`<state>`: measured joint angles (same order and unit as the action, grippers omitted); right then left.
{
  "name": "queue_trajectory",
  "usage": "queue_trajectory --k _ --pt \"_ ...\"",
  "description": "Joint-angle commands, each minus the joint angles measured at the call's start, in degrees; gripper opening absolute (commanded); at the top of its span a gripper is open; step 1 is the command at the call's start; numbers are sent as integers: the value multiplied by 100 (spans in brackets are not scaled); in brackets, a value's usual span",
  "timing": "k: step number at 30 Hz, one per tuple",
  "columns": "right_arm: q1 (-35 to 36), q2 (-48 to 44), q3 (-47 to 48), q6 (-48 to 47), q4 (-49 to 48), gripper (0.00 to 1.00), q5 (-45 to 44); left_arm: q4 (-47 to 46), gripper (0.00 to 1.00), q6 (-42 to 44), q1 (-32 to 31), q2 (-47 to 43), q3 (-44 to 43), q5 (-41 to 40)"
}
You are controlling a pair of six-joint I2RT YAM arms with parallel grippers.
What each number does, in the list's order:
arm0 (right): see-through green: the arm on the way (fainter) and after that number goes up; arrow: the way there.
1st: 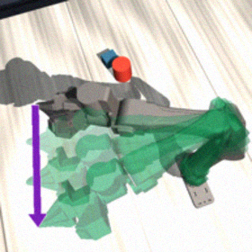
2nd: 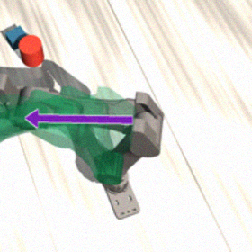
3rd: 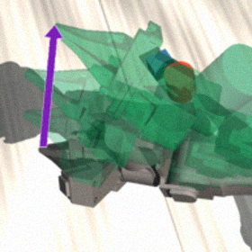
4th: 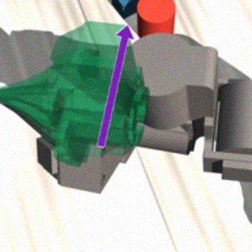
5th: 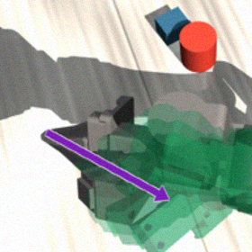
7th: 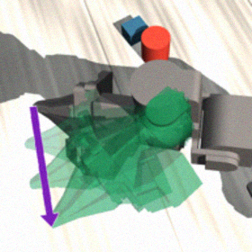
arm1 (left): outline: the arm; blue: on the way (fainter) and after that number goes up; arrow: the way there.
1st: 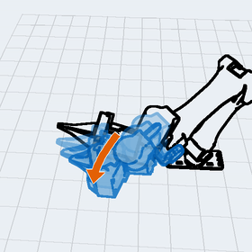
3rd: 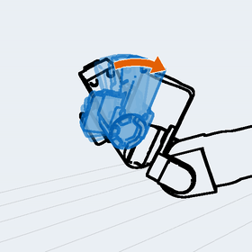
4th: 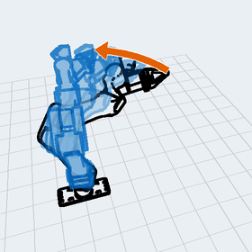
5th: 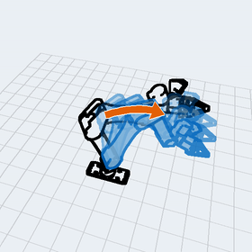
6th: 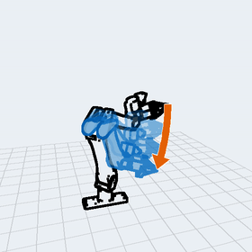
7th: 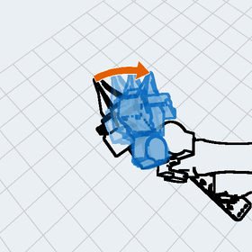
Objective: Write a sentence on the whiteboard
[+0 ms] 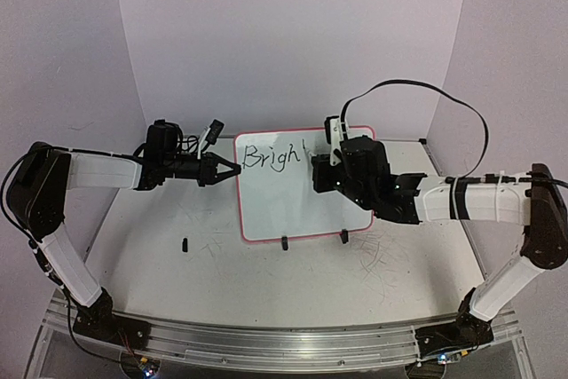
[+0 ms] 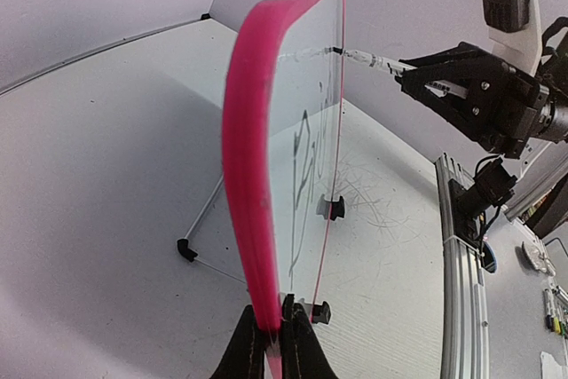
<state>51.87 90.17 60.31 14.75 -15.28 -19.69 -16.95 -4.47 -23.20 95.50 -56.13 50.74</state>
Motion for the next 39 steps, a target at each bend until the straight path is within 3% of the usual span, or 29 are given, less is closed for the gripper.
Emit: queue_trajectory --k 1,22,26,39 --pt "36 -52 -118 164 100 0 5 -414 0 306 25 -265 -52 -100" --pt "60 -416 -301 252 329 0 -334 -415 0 314 26 -290 -30 -117" --pt "60 -563 -347 35 -52 0 127 -414 0 315 22 -293 -38 -115" --pt "56 -1 163 -69 -269 0 203 -414 0 315 26 -290 -35 -101"
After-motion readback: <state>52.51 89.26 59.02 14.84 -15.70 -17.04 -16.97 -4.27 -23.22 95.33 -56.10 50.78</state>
